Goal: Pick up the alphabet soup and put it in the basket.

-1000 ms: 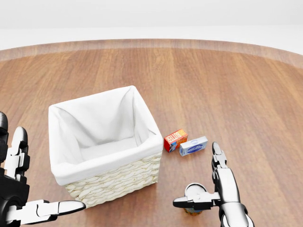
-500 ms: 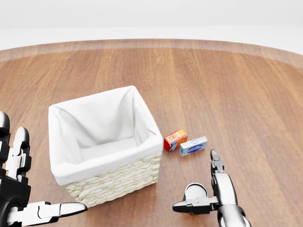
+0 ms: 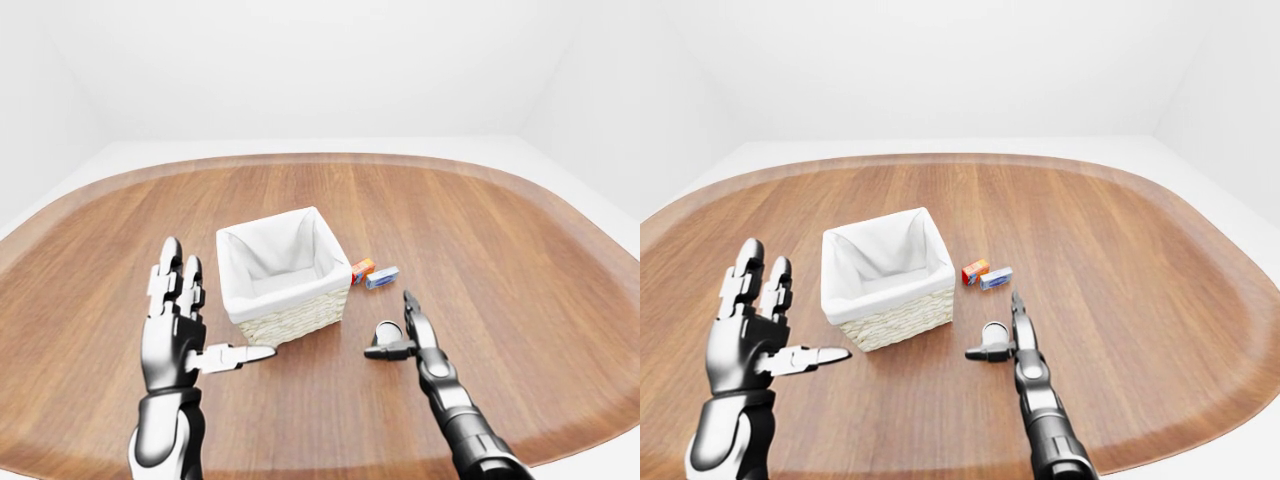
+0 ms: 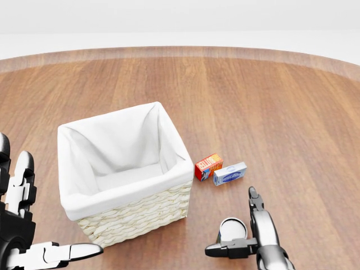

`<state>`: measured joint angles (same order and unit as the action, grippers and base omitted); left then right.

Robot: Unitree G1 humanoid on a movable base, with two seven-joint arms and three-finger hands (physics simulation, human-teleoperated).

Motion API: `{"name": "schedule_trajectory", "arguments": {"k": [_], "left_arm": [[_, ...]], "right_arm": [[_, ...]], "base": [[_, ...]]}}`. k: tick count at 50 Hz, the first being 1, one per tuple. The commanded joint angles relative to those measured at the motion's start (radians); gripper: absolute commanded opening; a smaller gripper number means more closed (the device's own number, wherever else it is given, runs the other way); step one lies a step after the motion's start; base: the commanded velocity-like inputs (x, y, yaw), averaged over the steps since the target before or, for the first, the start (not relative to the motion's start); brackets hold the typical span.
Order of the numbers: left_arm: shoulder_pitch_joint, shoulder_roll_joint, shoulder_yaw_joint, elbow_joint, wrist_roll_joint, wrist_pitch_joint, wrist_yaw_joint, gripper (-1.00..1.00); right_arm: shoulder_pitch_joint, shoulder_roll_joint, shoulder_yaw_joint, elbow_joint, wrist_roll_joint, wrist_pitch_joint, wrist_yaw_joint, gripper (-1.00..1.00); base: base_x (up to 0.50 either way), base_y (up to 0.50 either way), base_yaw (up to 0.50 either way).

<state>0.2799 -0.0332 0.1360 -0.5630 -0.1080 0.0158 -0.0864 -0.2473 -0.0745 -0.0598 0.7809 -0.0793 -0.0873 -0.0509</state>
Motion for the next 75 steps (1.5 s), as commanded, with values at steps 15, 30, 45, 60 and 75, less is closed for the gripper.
{"name": "schedule_trajectory", "arguments": {"k": [15,30,45,60,75], "left_arm": [[0.017,-0.003,-0.011,-0.013,-0.002,-0.004,-0.01,1.0],[0.026,-0.005,-0.015,-0.023,-0.002,-0.007,-0.013,1.0],[0.025,-0.004,-0.011,-0.027,-0.007,-0.001,-0.015,1.0],[0.021,-0.005,-0.002,-0.03,-0.011,0.005,-0.018,1.0],[0.03,-0.008,0.0,-0.04,-0.016,0.004,-0.025,1.0]], "right_arm": [[-0.176,0.002,0.003,0.449,-0.045,0.0,-0.058,1.0],[-0.18,-0.001,-0.002,0.449,-0.041,0.0,-0.052,1.0],[-0.182,0.003,0.001,0.465,-0.049,0.0,-0.059,1.0],[-0.194,0.009,-0.011,0.534,-0.08,0.0,-0.071,1.0],[-0.213,0.002,-0.011,0.555,-0.169,0.0,-0.336,1.0]], "base": [[0.0,0.0,0.0],[0.0,0.0,0.0],[0.0,0.0,0.0],[0.0,0.0,0.0],[0.0,0.0,0.0]]}}
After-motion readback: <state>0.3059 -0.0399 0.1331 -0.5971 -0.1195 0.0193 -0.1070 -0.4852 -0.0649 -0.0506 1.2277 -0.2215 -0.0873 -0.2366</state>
